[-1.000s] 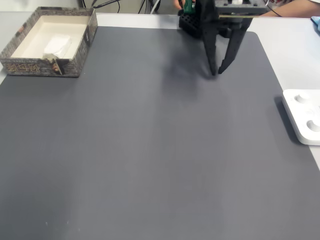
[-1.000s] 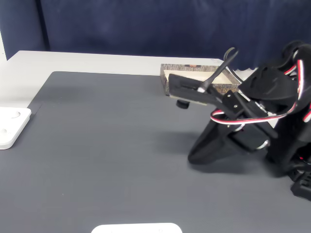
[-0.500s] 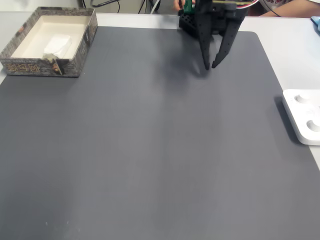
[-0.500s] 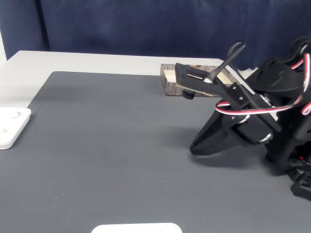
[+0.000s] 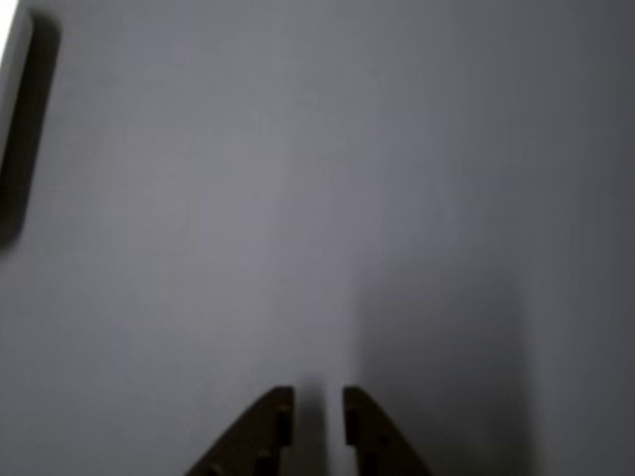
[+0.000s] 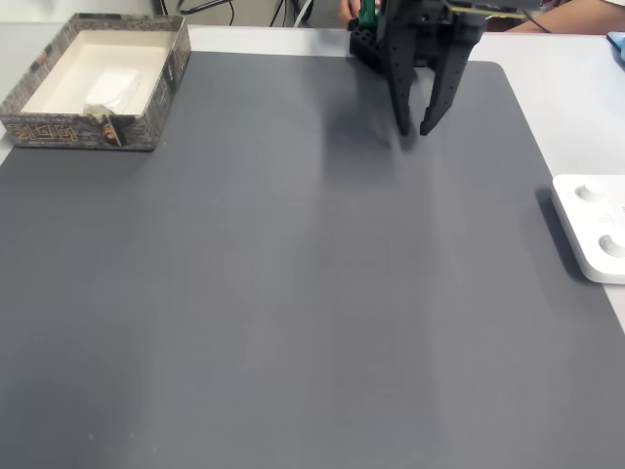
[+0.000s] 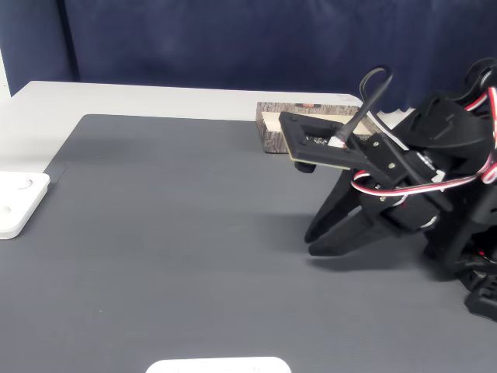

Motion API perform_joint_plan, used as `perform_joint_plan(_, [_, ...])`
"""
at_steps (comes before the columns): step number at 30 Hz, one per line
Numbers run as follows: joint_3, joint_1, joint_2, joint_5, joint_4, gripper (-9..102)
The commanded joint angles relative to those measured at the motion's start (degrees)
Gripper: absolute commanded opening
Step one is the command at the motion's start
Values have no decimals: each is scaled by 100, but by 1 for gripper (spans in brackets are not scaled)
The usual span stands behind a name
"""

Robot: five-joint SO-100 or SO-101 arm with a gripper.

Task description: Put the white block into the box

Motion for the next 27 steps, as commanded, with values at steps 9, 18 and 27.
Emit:
perform_joint_plan(9, [114,141,193,62,9,-2])
perform_joint_plan(18, [114,229,211,308,9,-2])
perform_joint_plan(27, [114,237,211,308,9,-2])
